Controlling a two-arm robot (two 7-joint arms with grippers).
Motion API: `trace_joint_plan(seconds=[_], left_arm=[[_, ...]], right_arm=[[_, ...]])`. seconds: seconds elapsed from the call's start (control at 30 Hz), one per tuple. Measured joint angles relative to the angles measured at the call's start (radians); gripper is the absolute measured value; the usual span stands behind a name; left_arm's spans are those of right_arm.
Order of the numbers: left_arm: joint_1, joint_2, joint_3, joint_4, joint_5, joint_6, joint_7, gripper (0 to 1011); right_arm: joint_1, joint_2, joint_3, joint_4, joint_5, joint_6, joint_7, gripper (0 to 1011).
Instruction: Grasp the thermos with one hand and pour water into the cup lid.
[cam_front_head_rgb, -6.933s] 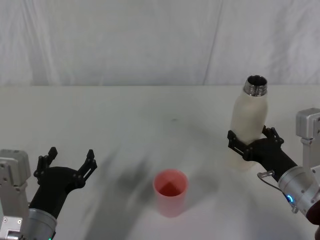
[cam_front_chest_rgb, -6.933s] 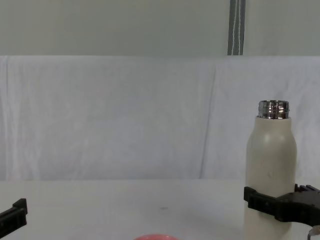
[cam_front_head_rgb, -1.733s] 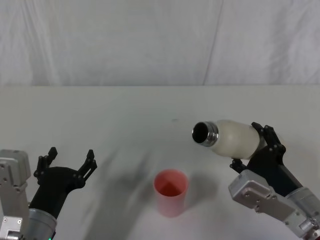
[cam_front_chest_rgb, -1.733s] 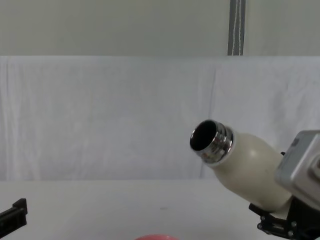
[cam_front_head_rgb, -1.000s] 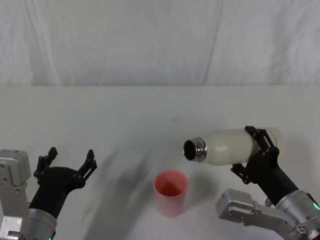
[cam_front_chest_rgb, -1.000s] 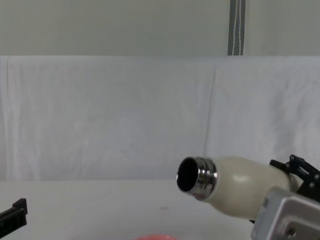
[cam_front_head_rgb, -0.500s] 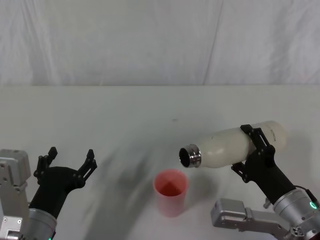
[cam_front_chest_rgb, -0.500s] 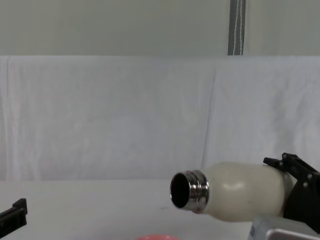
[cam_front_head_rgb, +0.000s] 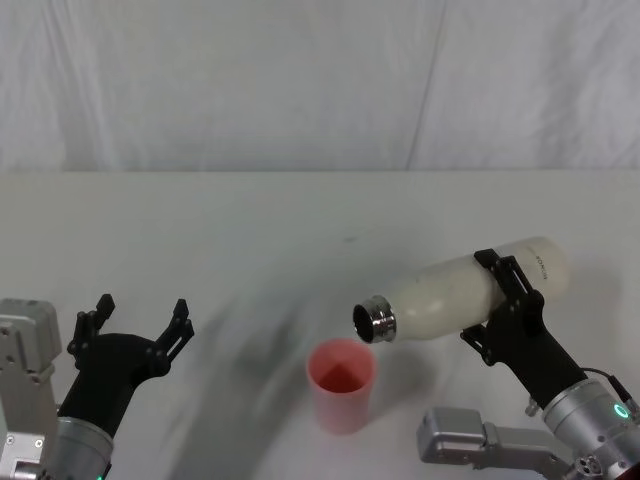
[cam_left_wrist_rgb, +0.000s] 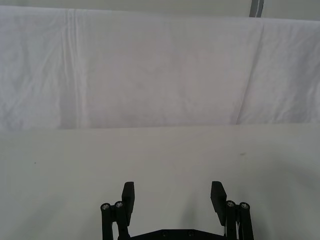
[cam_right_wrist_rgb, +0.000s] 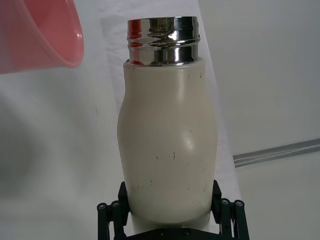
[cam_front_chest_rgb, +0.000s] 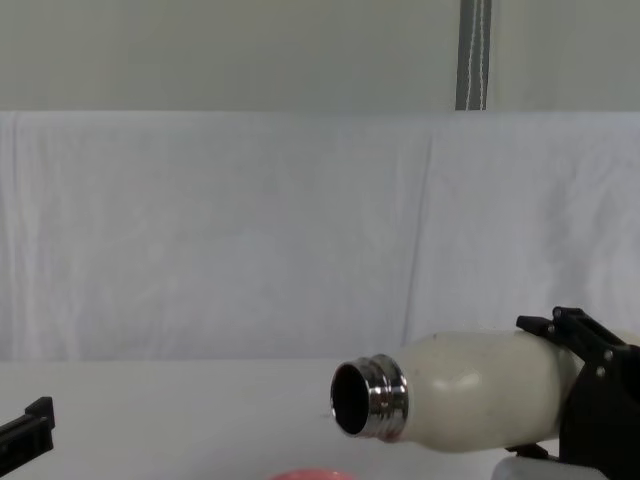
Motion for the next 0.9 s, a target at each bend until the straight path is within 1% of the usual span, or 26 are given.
trace_joint_plan(seconds=[0.27, 0.9], left_arm=[[0.0, 0.0, 0.0, 0.0, 0.0, 0.0, 0.0, 1001], [0.0, 0.0, 0.0, 0.0, 0.0, 0.0, 0.0, 1001]], right_arm=[[0.013, 0.005, -0.013, 0.008, -0.006, -0.001, -0.002, 950], [0.032, 0.0, -0.033, 0.021, -0.003, -0.003, -0.002, 950]])
